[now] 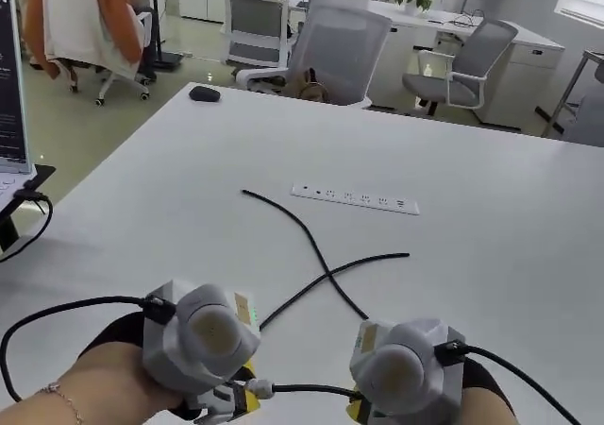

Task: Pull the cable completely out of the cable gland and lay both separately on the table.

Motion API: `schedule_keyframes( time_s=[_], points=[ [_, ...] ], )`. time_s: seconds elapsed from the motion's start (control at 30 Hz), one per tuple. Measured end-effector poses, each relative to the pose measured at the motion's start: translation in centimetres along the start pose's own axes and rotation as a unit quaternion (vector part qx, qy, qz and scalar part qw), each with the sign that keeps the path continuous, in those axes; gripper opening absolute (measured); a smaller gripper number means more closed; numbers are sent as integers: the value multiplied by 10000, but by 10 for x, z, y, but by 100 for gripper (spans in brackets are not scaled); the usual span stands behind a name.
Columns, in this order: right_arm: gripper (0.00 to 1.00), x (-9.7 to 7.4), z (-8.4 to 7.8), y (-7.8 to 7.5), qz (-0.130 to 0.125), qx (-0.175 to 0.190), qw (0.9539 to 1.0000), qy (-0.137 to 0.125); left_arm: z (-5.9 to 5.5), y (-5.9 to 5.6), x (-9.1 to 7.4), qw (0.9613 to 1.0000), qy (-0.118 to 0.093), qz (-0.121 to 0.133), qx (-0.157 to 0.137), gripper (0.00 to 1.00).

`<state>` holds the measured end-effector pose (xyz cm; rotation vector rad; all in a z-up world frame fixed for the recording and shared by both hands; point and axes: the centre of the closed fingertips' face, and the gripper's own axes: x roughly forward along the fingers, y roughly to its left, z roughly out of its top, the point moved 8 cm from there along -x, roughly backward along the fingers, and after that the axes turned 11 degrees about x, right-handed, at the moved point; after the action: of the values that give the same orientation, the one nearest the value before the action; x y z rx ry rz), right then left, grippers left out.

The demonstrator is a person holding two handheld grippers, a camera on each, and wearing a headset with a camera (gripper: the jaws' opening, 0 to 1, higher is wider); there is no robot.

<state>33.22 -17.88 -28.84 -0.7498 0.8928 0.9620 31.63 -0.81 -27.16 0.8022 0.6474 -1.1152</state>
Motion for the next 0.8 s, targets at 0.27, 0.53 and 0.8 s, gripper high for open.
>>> schedule_keyframes(
  time_s=[0.27, 0.53, 0.8],
  points=[
    [3, -2, -13, -14, -456, 292, 9976, 423, -1, 3, -2, 10000, -28, 73, -42, 17],
    [14, 1, -15, -7, -218, 237, 9981, 518, 0, 0, 0, 9999, 72, 74, 131, 17],
    [26, 4, 17, 22, 819, 75, 9954, -498, 14, -8, 1, 9994, -194, -65, 290, 17]
  ],
)
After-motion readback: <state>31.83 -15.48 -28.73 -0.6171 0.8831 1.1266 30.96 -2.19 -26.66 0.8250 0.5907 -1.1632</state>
